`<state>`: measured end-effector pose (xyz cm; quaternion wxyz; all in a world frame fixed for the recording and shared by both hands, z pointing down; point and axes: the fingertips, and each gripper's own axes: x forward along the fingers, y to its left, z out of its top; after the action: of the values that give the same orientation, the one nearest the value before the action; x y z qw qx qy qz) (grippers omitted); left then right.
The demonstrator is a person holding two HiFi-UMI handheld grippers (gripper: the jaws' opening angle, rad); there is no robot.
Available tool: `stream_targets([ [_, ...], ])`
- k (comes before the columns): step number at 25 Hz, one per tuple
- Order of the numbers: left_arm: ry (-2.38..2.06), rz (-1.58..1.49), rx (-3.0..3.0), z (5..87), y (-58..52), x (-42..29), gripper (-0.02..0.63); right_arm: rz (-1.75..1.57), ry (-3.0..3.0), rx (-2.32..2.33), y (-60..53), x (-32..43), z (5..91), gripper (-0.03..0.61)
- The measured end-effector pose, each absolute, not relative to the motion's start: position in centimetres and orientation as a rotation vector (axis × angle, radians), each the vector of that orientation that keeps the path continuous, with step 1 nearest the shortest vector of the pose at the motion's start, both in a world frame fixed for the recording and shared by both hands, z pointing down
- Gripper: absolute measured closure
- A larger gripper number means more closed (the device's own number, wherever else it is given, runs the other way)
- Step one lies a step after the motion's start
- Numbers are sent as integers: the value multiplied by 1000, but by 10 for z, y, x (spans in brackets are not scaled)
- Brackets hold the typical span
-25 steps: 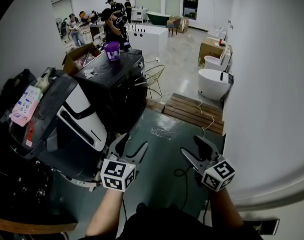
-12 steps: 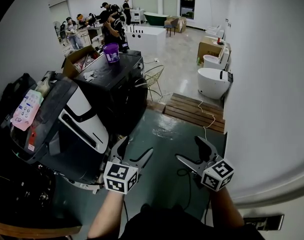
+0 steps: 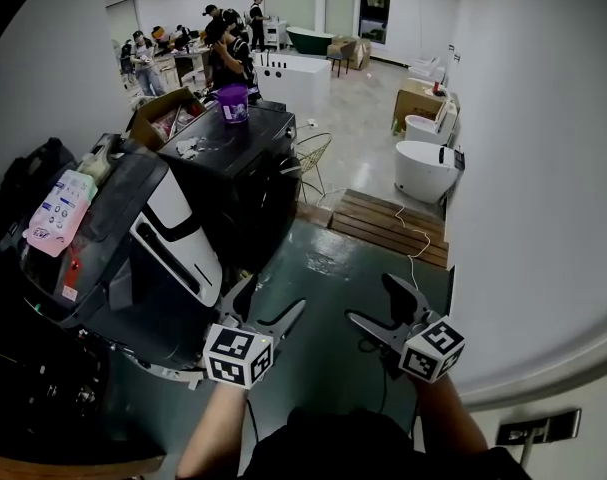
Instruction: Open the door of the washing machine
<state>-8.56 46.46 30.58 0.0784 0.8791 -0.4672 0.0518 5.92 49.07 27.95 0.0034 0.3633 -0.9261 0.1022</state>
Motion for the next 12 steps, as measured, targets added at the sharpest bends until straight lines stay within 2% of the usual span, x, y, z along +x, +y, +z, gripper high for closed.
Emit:
stream_targets([
  [12, -1359, 156, 2580, 330, 457, -121, 192, 466, -2899, 1105, 487, 22, 309, 132],
])
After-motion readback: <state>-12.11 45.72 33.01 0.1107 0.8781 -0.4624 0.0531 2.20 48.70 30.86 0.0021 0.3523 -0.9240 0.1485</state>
